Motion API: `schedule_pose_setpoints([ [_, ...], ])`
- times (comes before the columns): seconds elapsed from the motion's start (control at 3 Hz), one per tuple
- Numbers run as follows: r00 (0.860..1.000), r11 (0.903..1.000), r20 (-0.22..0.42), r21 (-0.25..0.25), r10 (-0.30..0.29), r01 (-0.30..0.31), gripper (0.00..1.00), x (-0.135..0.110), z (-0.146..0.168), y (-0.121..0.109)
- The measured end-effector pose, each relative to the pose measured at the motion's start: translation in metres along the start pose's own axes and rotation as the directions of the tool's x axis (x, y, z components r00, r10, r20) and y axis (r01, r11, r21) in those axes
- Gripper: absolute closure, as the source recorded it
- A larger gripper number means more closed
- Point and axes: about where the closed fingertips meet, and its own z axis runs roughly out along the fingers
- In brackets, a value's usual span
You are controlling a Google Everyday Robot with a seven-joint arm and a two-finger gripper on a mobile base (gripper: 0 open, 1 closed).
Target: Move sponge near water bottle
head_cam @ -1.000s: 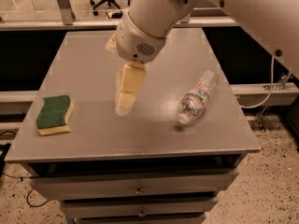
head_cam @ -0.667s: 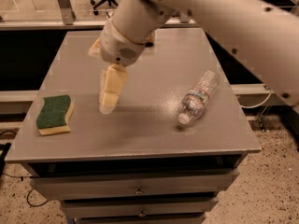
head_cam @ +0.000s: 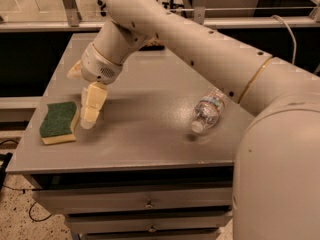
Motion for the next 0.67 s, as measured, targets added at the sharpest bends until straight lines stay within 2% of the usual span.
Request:
schedule_pose_setpoints([
  [0.67, 0.997, 0.9977, 0.072, -0.066, -0.009, 0.013, 0.03, 0.004, 0.039, -0.008],
])
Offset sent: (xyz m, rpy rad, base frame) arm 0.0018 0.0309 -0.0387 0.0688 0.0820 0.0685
